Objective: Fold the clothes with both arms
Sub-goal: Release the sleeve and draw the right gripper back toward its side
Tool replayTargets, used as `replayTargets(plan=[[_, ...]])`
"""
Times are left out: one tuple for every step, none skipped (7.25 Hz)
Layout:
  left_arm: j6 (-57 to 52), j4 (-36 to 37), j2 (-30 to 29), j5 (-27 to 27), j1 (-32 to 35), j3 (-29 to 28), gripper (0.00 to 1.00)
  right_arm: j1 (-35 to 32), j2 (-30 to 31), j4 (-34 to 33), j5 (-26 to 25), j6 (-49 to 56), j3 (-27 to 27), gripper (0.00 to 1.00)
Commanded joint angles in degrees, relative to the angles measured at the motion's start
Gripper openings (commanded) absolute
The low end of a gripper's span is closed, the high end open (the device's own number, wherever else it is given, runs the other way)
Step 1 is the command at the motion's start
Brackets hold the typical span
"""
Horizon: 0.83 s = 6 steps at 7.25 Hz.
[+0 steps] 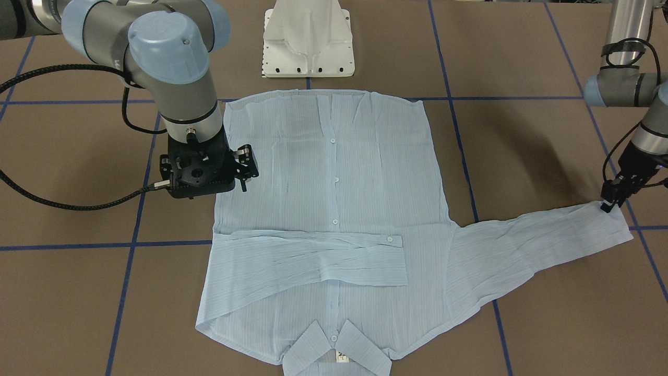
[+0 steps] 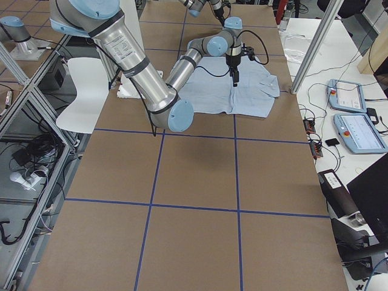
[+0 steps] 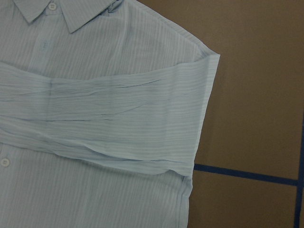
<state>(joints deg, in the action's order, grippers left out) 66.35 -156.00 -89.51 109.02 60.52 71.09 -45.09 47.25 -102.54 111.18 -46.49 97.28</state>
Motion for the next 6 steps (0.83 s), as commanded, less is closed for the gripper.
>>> replayTargets(plan=[[-1.04,0.0,0.04,-0.04,0.04,0.19,0.31,0.09,0.74,0.05,0.0,0.0,0.63,1.0],[-1.04,0.0,0.04,-0.04,0.13,0.19,0.22,0.17,0.74,0.06,0.0,-0.09,0.63,1.0],[-1.04,0.0,0.04,-0.12,0.13,0.19,0.16,0.26,0.74,0.06,0.0,-0.18,0.71,1.0],[-1.04,0.0,0.13,-0.13,0.22,0.19,0.0,0.35,0.74,0.06,0.0,-0.18,0.71,1.0],[-1.04,-0.09,0.04,-0.04,0.39,0.36,0.0,0.44,0.74,0.06,0.0,-0.18,0.71,1.0],[-1.04,0.17,0.04,0.22,0.48,2.8,0.0,0.35,0.83,-0.03,0.0,-0.18,0.98,1.0]])
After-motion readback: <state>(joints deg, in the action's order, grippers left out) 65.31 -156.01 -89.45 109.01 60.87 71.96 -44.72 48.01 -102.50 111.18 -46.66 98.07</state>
